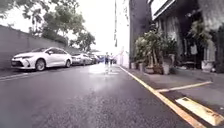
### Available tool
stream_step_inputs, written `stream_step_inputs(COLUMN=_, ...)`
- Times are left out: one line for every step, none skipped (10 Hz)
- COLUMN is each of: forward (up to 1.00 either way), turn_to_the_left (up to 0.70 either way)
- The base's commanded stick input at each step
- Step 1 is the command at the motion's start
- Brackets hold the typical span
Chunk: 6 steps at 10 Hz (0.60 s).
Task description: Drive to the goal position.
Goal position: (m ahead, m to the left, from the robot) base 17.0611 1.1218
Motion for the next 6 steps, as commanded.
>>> stream_step_inputs(forward=0.41, turn_to_the_left=0.03)
stream_step_inputs(forward=0.41, turn_to_the_left=0.03)
stream_step_inputs(forward=0.41, turn_to_the_left=0.03)
stream_step_inputs(forward=0.41, turn_to_the_left=0.03)
stream_step_inputs(forward=0.41, turn_to_the_left=0.03)
stream_step_inputs(forward=0.41, turn_to_the_left=0.03)
